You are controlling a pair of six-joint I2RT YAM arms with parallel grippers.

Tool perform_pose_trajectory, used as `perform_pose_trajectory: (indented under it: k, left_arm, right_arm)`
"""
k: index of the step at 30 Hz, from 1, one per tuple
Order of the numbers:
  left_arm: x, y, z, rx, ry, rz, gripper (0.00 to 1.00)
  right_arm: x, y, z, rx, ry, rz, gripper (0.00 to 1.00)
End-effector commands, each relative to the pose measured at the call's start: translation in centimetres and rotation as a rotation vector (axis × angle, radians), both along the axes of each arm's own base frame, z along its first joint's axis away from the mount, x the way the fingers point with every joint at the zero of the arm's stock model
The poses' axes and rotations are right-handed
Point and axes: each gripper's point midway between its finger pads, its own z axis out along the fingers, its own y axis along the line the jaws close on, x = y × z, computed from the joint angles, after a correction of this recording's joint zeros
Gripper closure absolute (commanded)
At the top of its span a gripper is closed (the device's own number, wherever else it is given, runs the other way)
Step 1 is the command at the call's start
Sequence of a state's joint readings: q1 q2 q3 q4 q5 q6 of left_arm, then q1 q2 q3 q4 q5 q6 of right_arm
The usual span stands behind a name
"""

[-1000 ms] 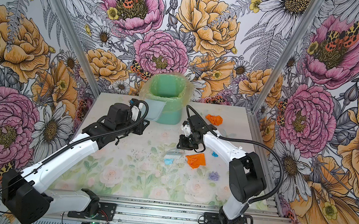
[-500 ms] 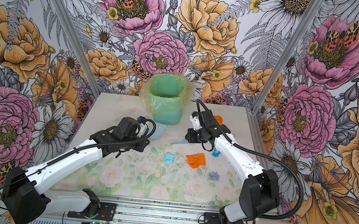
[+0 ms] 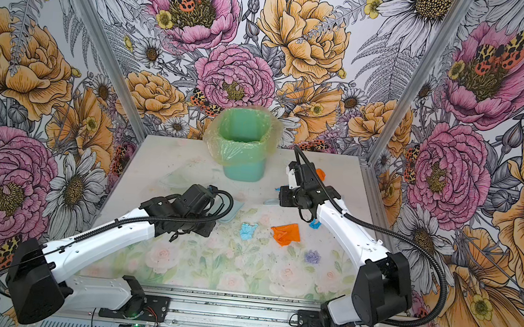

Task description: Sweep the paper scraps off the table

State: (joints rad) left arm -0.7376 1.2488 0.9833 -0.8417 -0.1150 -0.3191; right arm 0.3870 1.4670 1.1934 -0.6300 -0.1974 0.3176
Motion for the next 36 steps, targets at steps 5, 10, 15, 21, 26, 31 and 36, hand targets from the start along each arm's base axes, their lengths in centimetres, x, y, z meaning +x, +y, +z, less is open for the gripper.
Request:
perform_pose_trajectory:
  k: [5, 10, 15, 21, 26, 31, 36]
  left_arm:
    - [0.0, 3.1, -0.6, 0.085, -0.008, 0.147, 1.00]
    - [0.5, 3.6, -1.2, 0.132, -0.011, 0.148, 1.00]
    - [0.6, 4.0, -2.2, 0.166, 0.006, 0.152, 1.00]
    - [0.7, 4.6, -2.3, 0.192, -0.007, 0.157, 1.00]
    - [0.6, 4.7, -2.5, 0.200, -0.003, 0.146, 1.00]
    - [0.4, 4.8, -3.0, 0.212, 0.006, 0.136, 1.00]
    - [0.2, 4.5, -3.2, 0.190, 0.004, 0.121, 1.00]
  right_arm:
    - [-3.6, 5.7, 0.7, 0.273, 0.113, 0.294, 1.00]
    - [-6.8, 7.1, 0.8, 0.398, 0.201, 0.416, 1.00]
    - [-9.1, 7.2, 0.1, 0.442, 0.297, 0.446, 1.00]
    - [-10.5, 7.9, -3.2, 0.420, 0.416, 0.448, 1.00]
    - [-9.0, 7.8, -6.2, 0.326, 0.441, 0.404, 1.00]
    - [-5.6, 7.5, -7.7, 0.209, 0.378, 0.357, 1.00]
    - [-1.2, 7.4, -6.6, 0.136, 0.228, 0.305, 1.00]
